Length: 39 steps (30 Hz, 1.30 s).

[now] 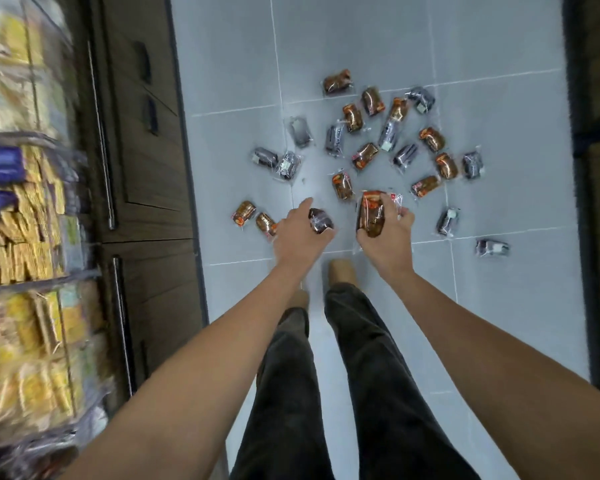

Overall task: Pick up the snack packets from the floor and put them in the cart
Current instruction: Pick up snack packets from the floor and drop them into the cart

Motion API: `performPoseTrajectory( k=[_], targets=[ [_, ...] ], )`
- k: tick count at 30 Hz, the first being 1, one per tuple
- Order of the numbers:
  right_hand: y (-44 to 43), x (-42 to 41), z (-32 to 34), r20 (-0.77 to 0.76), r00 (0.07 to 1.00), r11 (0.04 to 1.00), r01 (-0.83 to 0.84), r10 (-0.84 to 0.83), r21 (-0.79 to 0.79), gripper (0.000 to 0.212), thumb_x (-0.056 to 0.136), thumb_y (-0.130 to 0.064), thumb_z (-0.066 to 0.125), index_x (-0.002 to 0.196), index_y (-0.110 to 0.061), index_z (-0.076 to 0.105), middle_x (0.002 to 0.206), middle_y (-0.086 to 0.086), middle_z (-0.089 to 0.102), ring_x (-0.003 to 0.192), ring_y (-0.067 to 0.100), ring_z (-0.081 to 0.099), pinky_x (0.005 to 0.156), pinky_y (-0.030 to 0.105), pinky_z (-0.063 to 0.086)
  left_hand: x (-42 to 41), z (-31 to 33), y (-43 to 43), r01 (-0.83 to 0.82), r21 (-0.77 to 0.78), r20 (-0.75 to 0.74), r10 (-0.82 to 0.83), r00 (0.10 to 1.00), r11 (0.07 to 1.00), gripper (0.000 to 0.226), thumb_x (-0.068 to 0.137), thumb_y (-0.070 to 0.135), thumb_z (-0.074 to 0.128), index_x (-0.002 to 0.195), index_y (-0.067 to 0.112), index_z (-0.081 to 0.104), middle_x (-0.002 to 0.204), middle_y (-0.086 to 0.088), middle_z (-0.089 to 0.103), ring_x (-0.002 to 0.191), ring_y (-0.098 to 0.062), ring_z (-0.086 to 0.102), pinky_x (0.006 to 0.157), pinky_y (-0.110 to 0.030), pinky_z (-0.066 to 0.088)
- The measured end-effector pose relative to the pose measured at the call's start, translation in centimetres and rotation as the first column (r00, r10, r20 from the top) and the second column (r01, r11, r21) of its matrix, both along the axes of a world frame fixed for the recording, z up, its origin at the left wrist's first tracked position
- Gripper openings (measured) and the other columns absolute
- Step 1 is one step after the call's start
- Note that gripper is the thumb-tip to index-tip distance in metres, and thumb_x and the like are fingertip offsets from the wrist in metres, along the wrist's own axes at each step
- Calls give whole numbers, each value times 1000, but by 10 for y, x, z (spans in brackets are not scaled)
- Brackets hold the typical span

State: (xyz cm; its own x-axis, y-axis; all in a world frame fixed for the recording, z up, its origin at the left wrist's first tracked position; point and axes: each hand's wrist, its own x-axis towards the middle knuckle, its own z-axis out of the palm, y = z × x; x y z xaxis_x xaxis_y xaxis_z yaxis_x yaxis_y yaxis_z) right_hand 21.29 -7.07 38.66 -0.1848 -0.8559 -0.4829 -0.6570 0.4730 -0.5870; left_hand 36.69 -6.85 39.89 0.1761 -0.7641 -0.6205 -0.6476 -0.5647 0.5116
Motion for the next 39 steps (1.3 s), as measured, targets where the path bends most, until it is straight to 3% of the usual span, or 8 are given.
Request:
performPoseTrajectory(
  k=[8, 19, 22, 27, 30, 33, 36, 39],
  targets=[
    [76, -36, 87, 69, 943, 939, 331, -326, -88, 72, 77, -9, 67, 141, -25, 37, 123, 9, 36, 98, 22, 53, 96, 24, 41, -29, 88, 22, 209, -178, -84, -227, 970, 962, 66, 79, 37, 70, 136, 20, 43, 127, 0, 59, 117, -21, 54, 90, -27, 42],
    [229, -99, 171, 161, 686, 654, 726, -709, -213, 71, 76, -9, 66, 140, -27, 41, 122, 8, 38, 100, 20, 55, 96, 24, 43, -130, 171, 114, 551, -262, -158, -599, 785, 792, 72, 68, 45, 72, 131, 24, 46, 122, 2, 62, 108, -20, 60, 94, -36, 49],
    [290, -121, 186, 166, 605, 567, 791, -779, -229, 71, 75, -10, 65, 140, -26, 41, 123, 5, 38, 104, 22, 55, 100, 35, 46, -164, 186, 162, 639, -273, -167, -690, 705, 719, 55, 78, 32, 72, 126, 21, 49, 110, 4, 62, 98, -19, 62, 80, -25, 48],
    [412, -156, 208, 169, 463, 413, 872, -870, -262, 70, 77, -9, 65, 140, -26, 40, 119, 2, 37, 105, 22, 54, 98, 30, 45, -219, 204, 261, 740, -311, -160, -800, 578, 597, 44, 79, 27, 73, 116, 19, 52, 100, 7, 62, 86, -14, 61, 67, -16, 37],
    [496, -175, 216, 180, 405, 344, 892, -897, -292, 69, 77, -9, 66, 139, -27, 42, 119, 2, 38, 104, 20, 54, 99, 33, 46, -252, 220, 337, 773, -322, -163, -836, 523, 546, 44, 80, 27, 71, 119, 18, 52, 100, 8, 62, 65, 1, 57, 54, -10, 37],
    [584, -192, 223, 184, 352, 284, 906, -918, -313, 68, 77, -10, 67, 138, -28, 42, 120, 3, 40, 104, 17, 52, 100, 29, 45, -282, 228, 420, 795, -329, -202, -860, 468, 510, 47, 80, 30, 72, 122, 22, 52, 112, 4, 61, 94, -6, 59, 78, -16, 38],
    [671, -204, 231, 210, 268, 190, 924, -940, -331, 69, 77, -10, 67, 140, -27, 41, 118, -1, 39, 101, 11, 49, 99, 25, 43, -312, 237, 503, 811, -344, -282, -876, 391, 473, 35, 80, 30, 72, 108, 29, 51, 103, 9, 59, 100, -14, 58, 82, -21, 38],
    [755, -212, 238, 225, 196, 114, 936, -955, -333, 71, 78, -9, 68, 141, -24, 40, 121, -2, 37, 103, 9, 47, 96, 23, 43, -338, 248, 579, 836, -315, -345, -875, 340, 449, 59, 81, 32, 72, 133, 18, 48, 123, 3, 57, 114, -13, 54, 90, -19, 37]
  ],
)
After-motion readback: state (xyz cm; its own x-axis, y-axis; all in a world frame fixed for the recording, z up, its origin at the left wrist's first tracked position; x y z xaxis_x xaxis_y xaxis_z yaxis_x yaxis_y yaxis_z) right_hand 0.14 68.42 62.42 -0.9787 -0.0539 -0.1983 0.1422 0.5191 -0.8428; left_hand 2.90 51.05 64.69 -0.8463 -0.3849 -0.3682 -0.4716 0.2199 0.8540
